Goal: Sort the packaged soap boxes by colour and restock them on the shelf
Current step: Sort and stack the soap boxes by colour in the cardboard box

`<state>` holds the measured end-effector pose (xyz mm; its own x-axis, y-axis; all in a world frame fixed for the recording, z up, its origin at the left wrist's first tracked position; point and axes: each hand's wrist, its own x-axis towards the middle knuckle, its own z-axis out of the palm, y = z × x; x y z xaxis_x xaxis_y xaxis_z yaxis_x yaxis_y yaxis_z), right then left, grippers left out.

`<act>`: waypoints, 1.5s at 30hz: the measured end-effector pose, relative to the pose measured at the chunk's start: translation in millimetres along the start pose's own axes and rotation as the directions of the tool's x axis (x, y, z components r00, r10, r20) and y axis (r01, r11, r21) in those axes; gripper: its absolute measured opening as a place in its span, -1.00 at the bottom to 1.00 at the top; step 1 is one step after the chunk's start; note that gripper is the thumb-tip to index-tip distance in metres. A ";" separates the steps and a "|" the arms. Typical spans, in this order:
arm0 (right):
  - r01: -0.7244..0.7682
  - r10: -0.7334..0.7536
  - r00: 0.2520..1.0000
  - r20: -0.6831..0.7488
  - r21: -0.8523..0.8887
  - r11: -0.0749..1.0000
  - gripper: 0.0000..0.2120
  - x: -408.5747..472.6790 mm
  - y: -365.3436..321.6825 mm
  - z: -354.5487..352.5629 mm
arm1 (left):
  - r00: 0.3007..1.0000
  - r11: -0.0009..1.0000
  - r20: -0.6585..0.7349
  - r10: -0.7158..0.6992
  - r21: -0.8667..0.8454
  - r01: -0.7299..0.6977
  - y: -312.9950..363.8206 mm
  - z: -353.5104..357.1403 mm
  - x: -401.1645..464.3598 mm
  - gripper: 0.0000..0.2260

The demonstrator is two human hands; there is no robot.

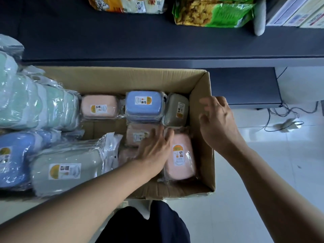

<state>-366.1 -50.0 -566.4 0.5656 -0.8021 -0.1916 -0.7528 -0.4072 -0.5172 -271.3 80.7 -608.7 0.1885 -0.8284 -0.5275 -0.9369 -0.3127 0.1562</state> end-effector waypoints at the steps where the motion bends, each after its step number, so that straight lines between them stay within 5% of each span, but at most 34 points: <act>1: 0.016 -0.016 1.000 0.012 -0.007 1.000 -0.67 0.3 -0.5 2.4 | 0.999 0.999 0.002 -0.034 -0.001 0.034 2.0 4.0 -1.3 -0.50; 4: 0.055 -0.052 0.997 0.058 -0.048 0.997 -0.68 1.8 -4.5 10.4 | 1.000 0.995 -0.030 -0.004 -0.097 0.001 2.8 17.9 0.4 -0.56; 8: 0.103 -0.092 0.989 0.115 -0.098 0.990 -0.71 6.9 -9.6 17.6 | 0.997 0.978 -0.046 0.066 -0.194 -0.073 -9.1 12.3 5.3 -0.36; 17: 0.202 -0.162 0.952 0.259 -0.134 0.970 -0.70 12.2 -49.0 51.0 | 0.956 0.968 -0.167 -0.241 -0.113 0.225 -119.3 -65.2 8.4 -0.59; 21: 0.279 -0.208 0.891 0.403 -0.126 0.952 -0.68 8.4 -62.8 100.7 | 0.946 0.947 -0.037 -0.321 -0.030 0.320 -181.5 -46.9 22.5 -0.62; 25: 0.336 -0.185 0.848 0.496 -0.236 0.912 -0.56 0.9 -65.3 145.8 | 0.970 0.962 0.044 -0.239 0.142 0.231 -221.1 -12.5 35.9 -0.60; 32: 0.349 -0.050 0.866 0.498 -0.530 0.773 -0.54 5.3 -64.2 190.2 | 0.972 0.950 0.021 -0.232 0.221 0.222 -240.9 20.1 65.5 -0.22; 36: 0.349 -0.132 0.924 0.359 -0.651 0.674 -0.67 8.9 -59.0 216.7 | 0.960 0.932 0.067 -0.272 0.268 0.245 -238.4 30.1 72.9 -0.06; 43: 0.282 -0.166 0.952 0.257 -0.527 0.801 -0.73 6.2 -60.3 198.8 | 0.966 0.930 0.034 -0.257 0.280 0.237 -236.5 33.3 70.4 -0.16; 45: 0.287 -0.170 0.947 0.274 -0.476 0.831 -0.55 1.4 -52.2 188.4 | 0.968 0.945 0.025 -0.250 0.225 0.238 -234.3 27.2 62.4 -0.21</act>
<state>-262.6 52.4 -696.8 0.7556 -0.5706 -0.3218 -0.6239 -0.7766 -0.0879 -48.0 114.9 -700.9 0.4093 -0.7118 -0.5709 -0.9066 -0.3880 -0.1662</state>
